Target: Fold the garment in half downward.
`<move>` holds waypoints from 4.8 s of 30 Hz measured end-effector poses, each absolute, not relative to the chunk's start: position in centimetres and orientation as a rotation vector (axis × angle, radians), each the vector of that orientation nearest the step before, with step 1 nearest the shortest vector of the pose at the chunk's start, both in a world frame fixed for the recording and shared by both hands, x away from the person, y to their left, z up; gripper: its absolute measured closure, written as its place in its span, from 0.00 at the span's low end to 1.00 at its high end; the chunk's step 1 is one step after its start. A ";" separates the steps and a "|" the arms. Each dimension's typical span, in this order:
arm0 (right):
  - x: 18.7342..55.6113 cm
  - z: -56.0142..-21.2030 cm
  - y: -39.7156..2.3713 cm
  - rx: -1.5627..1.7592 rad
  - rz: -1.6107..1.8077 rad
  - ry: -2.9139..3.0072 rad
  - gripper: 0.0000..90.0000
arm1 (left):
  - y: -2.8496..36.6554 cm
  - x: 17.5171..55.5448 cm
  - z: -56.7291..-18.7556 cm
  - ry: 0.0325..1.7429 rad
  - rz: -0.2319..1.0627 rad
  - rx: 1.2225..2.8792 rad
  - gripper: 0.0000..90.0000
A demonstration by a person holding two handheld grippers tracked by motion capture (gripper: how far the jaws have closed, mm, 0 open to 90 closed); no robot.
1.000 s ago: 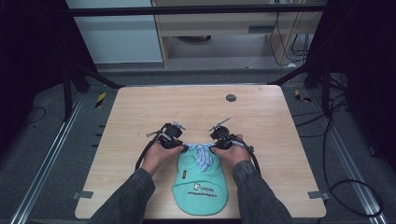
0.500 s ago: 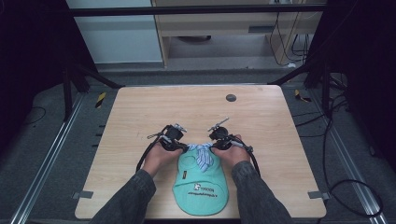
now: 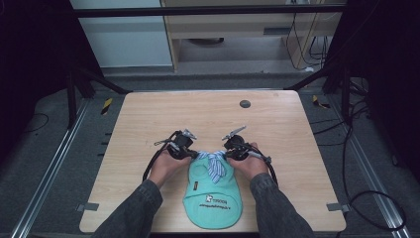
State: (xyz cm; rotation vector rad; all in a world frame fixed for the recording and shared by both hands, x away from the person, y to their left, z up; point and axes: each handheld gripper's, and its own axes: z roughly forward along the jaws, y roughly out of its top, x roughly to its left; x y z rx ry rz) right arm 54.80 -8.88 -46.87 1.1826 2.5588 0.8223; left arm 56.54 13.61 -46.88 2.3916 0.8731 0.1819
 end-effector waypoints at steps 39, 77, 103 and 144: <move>54.6 -42.7 -9.0 0.967 0.912 2.475 0.92 | 14.3 57.0 -42.1 0.793 0.297 2.365 0.97; 55.0 -40.5 -9.3 0.957 0.956 2.412 0.91 | 14.0 57.7 -39.7 0.779 0.346 2.348 0.97; 55.8 -39.9 -9.7 0.968 0.959 2.379 0.91 | 13.7 58.1 -38.7 0.767 0.366 2.327 0.97; 55.7 -36.9 -10.1 0.902 0.951 2.337 0.89 | 12.9 58.2 -35.4 0.711 0.451 2.323 0.97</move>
